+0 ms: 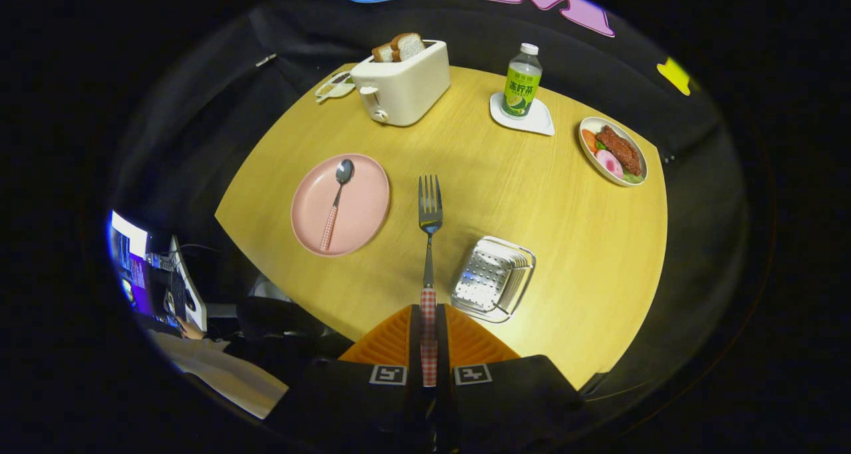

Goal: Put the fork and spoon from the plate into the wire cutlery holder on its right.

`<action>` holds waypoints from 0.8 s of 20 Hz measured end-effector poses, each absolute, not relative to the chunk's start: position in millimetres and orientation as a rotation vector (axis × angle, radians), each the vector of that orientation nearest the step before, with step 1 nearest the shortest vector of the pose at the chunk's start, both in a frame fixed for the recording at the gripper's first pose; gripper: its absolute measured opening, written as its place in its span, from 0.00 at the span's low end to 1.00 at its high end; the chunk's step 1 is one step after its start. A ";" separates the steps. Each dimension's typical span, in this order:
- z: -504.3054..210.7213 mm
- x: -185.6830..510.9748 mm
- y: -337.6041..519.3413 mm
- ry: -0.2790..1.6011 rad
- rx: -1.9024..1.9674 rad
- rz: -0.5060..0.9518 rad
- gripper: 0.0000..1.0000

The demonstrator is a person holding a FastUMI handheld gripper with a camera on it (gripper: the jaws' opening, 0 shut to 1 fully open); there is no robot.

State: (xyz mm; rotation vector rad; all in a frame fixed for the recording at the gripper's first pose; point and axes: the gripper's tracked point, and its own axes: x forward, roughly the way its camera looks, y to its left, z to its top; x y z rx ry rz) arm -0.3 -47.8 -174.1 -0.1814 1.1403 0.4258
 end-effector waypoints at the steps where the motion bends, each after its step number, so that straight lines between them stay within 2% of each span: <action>1: -172.2 -6.1 -57.9 1.165 -0.192 0.430 0.11; 8: -181.9 -17.3 -118.7 1.349 -0.328 0.454 0.11; 16: -209.5 -1.9 -122.4 1.558 -0.387 0.493 0.11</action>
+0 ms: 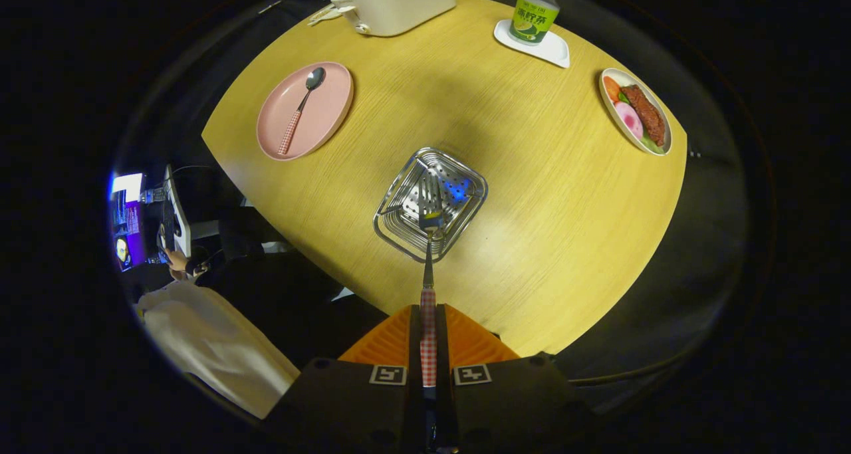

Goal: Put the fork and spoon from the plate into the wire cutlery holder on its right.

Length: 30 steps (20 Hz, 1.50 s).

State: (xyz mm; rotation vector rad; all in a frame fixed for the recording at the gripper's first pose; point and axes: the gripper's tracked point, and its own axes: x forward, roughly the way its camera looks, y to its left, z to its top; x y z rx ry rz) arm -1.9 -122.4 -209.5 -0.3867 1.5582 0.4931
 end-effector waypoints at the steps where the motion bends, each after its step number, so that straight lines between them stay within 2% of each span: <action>1: -214.1 -1.3 -122.2 1.591 -0.390 0.493 0.11; 5: -227.2 8.6 -116.0 1.688 -0.371 0.483 0.11; 12: -239.0 33.6 -98.3 1.699 -0.287 0.449 0.14; 14: -236.0 37.5 -95.4 1.672 -0.274 0.458 0.33; 15: -235.0 37.1 -93.4 1.656 -0.264 0.464 0.46; 16: -231.2 38.2 -93.6 1.640 -0.256 0.465 0.47; 21: -214.6 36.5 -97.1 1.529 -0.206 0.468 0.62; 22: -210.6 38.3 -95.6 1.495 -0.178 0.458 0.62; 24: -196.8 43.0 -86.7 1.409 -0.091 0.442 0.77; 25: -187.5 46.3 -84.0 1.356 -0.048 0.433 0.93; 26: -179.8 50.8 -80.0 1.299 -0.014 0.424 0.99; 30: -148.4 62.7 -74.6 1.090 0.005 0.373 1.00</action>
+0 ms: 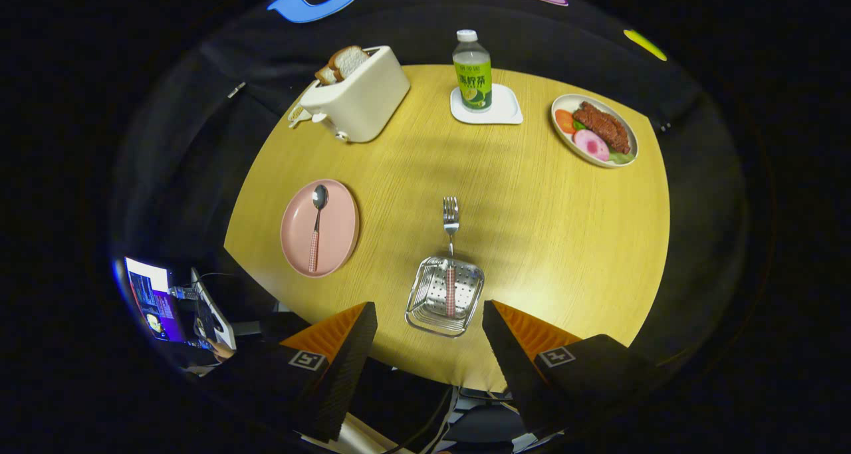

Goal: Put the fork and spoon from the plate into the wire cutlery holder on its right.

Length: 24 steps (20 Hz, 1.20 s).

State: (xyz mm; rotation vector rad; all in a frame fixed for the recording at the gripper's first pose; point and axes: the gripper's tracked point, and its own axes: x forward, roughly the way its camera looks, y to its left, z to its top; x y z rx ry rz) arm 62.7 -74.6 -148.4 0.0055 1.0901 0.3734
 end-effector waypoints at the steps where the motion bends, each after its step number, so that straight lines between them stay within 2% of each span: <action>1: -141.4 63.9 -71.6 1.048 0.011 0.365 0.99; 8: -112.6 67.7 -22.2 0.808 0.071 0.335 0.99; 14: -126.0 68.9 55.3 0.726 0.081 0.367 0.99; 24: -238.6 77.6 161.5 0.839 -0.012 0.376 1.00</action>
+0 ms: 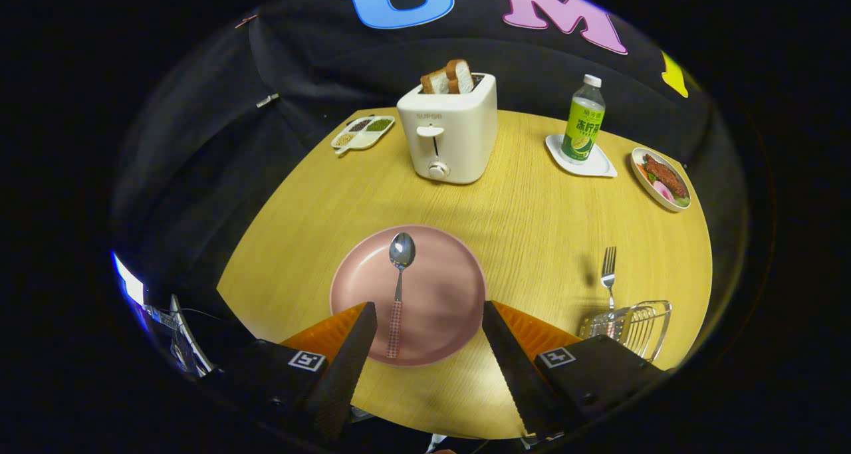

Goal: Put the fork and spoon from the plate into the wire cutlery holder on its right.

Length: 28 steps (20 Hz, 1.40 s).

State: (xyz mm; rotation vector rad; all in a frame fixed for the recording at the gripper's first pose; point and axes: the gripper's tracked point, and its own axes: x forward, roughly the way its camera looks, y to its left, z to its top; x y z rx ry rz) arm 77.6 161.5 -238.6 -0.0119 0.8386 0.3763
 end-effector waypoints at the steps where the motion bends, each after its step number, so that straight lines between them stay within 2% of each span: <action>1: -249.2 78.0 167.0 0.852 -0.026 0.374 0.99; 10: -314.1 74.9 192.1 0.967 -0.122 0.361 1.00; 14: -331.0 67.7 198.9 1.011 -0.162 0.369 0.94; 16: -329.3 71.3 200.8 0.991 -0.178 0.364 0.87; 21: -331.3 74.0 196.4 1.002 -0.226 0.359 0.50; 23: -333.1 74.7 196.1 1.010 -0.247 0.378 0.46; 25: -333.1 75.4 195.0 1.015 -0.242 0.371 0.16; 28: -331.8 74.5 196.8 1.037 -0.239 0.388 0.13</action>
